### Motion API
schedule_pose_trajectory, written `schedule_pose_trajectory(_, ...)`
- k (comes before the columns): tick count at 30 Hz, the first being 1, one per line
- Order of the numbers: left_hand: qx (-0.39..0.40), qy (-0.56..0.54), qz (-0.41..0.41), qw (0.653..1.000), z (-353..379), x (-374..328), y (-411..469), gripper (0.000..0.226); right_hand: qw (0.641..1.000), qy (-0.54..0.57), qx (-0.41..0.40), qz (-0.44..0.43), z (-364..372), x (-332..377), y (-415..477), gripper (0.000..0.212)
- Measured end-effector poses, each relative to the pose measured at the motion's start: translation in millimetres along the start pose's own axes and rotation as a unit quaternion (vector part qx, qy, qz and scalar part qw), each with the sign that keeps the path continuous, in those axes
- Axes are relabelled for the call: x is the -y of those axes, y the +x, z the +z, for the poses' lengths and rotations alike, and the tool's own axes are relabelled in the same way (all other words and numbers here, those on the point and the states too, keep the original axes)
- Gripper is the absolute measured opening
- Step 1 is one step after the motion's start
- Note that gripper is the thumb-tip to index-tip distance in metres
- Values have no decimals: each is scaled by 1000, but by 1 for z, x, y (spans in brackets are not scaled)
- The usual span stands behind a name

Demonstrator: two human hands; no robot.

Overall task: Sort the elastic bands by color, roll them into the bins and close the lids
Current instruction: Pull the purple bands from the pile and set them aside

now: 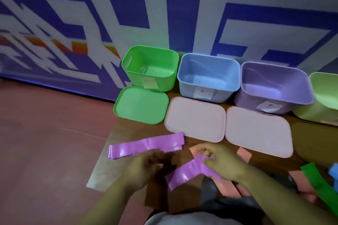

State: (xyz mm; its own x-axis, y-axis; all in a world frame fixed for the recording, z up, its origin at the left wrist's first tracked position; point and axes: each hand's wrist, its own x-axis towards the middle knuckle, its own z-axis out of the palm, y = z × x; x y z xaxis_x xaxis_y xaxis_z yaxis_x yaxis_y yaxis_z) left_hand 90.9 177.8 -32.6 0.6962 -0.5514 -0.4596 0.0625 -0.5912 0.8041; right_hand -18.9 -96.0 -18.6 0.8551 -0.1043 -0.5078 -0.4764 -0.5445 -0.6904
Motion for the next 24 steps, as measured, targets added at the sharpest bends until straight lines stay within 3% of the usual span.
schedule_pose_trajectory(6, 88, -83, 38, 992, 32, -4, 29, 54, 998, -41, 30, -30, -22, 40, -4, 46)
schedule_pose_trajectory(12, 172, -77, 61, 980, 48, -28, 64, 25, 999, -14, -27, -11, -57, 51, -9, 45)
schedule_pose_trajectory(16, 138, -70, 80, 985, 31, -27, 67, 28, 997, -26, -66, 22, -60, 42, -3, 40)
schedule_pose_trajectory(20, 91, -34, 53, 994, -10, -8, 58, 34, 997, 11, -51, 51, -41, 32, 19, 31)
schedule_pose_trajectory(24, 62, 87, 53, 993, -55, 7, 55, 34, 995, 65, -36, 66, -9, 37, 51, 26)
